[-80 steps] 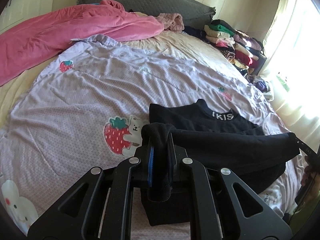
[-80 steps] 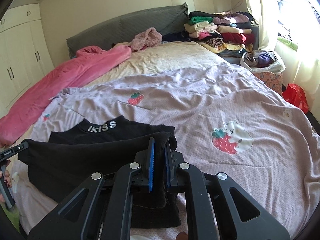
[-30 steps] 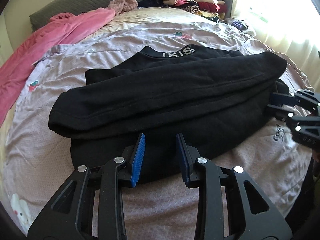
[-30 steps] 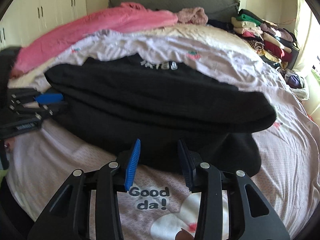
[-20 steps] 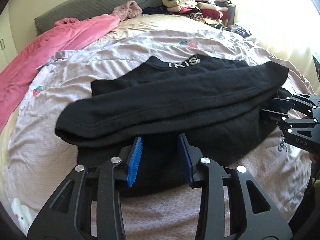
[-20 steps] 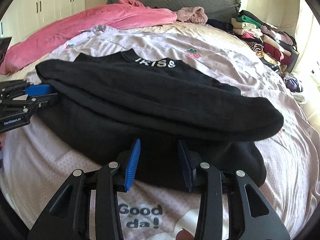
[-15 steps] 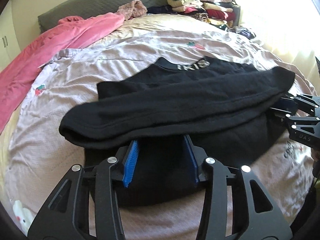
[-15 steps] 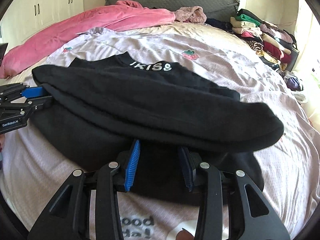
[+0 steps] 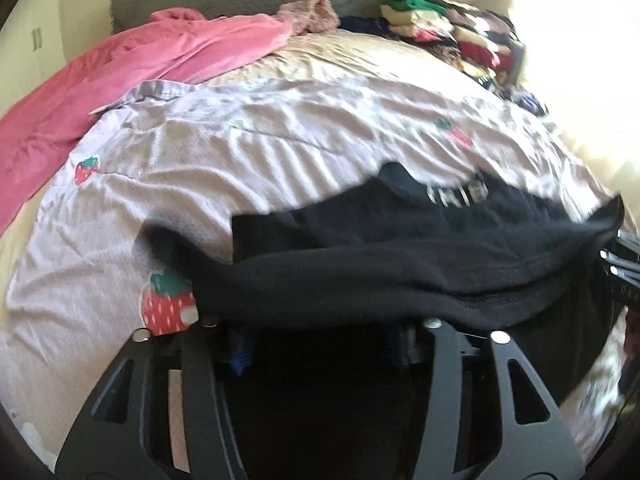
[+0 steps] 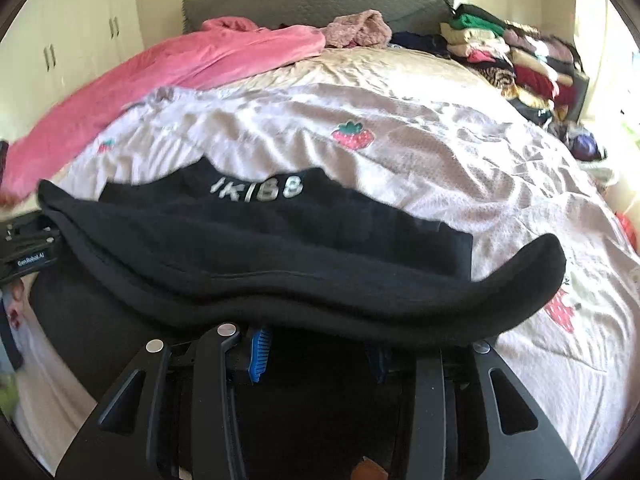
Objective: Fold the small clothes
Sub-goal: 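Move both tools to the folded edge of the sweatshirt and grasp it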
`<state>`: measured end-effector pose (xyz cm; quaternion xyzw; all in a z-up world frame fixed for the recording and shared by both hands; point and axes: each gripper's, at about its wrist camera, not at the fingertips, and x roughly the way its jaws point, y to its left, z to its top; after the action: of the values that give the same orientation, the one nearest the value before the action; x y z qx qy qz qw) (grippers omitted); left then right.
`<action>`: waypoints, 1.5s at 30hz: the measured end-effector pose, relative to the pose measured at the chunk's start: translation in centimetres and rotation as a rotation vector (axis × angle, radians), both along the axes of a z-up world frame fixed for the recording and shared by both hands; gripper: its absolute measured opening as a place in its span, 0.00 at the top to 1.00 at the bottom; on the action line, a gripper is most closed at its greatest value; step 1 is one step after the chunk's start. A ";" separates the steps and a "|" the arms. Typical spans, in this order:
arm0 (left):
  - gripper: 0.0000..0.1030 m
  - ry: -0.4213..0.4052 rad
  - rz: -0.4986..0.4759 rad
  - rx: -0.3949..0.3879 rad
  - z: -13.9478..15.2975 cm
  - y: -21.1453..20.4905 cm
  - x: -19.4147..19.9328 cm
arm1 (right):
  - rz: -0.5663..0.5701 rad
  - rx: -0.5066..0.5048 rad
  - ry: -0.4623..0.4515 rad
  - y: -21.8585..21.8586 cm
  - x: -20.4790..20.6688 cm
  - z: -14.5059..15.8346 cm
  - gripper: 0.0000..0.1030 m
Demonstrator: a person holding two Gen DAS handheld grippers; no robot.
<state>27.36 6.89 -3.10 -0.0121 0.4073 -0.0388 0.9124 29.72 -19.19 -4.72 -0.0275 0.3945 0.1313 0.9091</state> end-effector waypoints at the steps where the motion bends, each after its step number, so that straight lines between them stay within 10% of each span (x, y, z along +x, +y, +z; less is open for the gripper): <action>1: 0.49 -0.013 0.014 0.004 0.3 0.2 0.4 | -0.017 0.003 0.001 -0.3 0.6 0.2 0.64; 24: 0.40 0.022 0.076 -0.172 -1.6 5.8 1.1 | -0.220 -0.027 0.001 -7.6 2.5 -1.3 0.45; 26: 0.57 0.015 0.064 -0.144 -1.7 5.3 0.9 | -0.223 -0.009 0.020 -7.8 2.9 -1.7 0.45; 30: 0.95 -0.006 0.052 -0.108 -1.5 4.8 0.8 | -0.186 0.036 0.034 -7.7 3.0 -2.0 0.75; 34: 0.97 -0.050 0.041 -0.089 -0.6 4.5 0.3 | -0.179 0.053 -0.005 -7.7 2.6 -1.2 0.93; 41: 0.97 -0.166 0.062 -0.058 1.8 4.9 -0.3 | -0.219 0.064 -0.067 -8.5 2.4 0.6 0.94; 45: 0.97 -0.092 0.084 -0.005 -0.4 4.5 0.8 | -0.255 0.013 0.003 -8.5 3.4 -1.4 0.93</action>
<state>28.14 11.44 -3.55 -0.0297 0.3642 -0.0020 0.9308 33.10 -27.73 -6.13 0.0288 0.3952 0.0172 0.9180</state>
